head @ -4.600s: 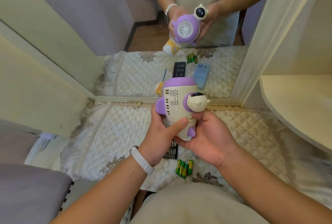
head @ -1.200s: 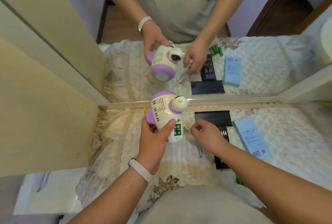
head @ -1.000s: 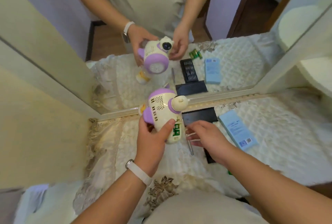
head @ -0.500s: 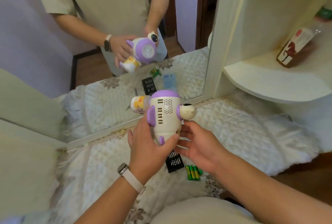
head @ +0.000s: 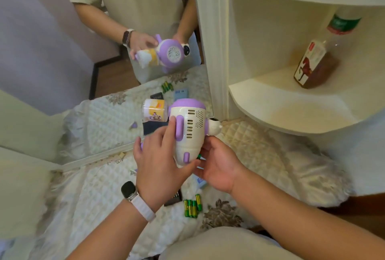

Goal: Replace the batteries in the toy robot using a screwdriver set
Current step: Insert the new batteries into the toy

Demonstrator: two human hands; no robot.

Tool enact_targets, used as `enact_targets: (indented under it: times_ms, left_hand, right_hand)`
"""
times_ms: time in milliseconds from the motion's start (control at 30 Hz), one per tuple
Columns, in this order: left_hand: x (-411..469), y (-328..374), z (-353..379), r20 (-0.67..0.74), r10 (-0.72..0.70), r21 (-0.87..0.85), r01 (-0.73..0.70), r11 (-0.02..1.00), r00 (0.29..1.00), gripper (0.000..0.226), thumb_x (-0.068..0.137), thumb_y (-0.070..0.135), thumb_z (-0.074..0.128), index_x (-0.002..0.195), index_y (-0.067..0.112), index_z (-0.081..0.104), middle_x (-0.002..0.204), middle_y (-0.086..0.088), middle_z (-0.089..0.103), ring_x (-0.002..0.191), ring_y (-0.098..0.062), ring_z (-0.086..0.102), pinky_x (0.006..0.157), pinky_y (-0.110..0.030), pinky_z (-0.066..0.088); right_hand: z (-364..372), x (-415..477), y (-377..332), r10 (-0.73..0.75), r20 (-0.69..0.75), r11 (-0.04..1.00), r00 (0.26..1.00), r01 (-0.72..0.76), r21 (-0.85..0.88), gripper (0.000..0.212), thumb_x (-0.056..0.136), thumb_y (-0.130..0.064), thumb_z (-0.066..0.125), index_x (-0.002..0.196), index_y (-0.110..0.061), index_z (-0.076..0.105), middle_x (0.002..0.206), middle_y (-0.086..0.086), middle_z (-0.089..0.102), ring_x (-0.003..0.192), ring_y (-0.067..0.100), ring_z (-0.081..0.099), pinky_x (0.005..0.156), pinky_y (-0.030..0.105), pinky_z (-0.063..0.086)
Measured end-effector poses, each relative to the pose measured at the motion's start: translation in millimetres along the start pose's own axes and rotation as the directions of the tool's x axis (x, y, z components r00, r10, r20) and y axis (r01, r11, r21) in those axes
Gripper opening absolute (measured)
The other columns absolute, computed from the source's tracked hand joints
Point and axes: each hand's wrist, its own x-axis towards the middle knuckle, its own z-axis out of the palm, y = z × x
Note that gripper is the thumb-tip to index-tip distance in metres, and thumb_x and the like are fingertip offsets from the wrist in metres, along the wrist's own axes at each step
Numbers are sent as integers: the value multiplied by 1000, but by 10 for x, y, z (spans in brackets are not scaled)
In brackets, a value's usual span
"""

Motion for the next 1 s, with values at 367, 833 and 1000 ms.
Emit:
enact_targets:
  times_ms: [367, 833, 1000]
  left_hand:
    - [222, 30, -4, -78, -60, 8, 61, 998, 995, 105, 62, 73, 59, 152, 28, 32, 129, 4, 56, 119, -20, 54, 113, -60, 24]
    - [251, 57, 136, -132, -9, 46, 15, 999, 991, 98, 65, 69, 66, 148, 22, 41, 134, 5, 55, 121, -16, 51, 112, -55, 25]
    - [223, -60, 202, -44, -38, 91, 41, 995, 998, 101, 64, 71, 62, 149, 22, 42, 136, 6, 56, 121, -18, 55, 107, -58, 31]
  right_hand:
    - [-103, 216, -278, 74, 70, 997, 995, -76, 32, 31, 96, -30, 50, 98, -4, 67, 85, 16, 71, 72, 25, 69, 66, 36, 61]
    - [-64, 485, -291, 112, 90, 993, 990, -114, 14, 32, 95, -23, 49, 114, -3, 66, 100, 15, 70, 78, 26, 68, 64, 35, 54]
    - [-69, 506, -228, 150, 71, 987, 986, -153, 44, 33, 94, -27, 53, 113, -5, 69, 100, 16, 70, 77, 27, 67, 60, 32, 53]
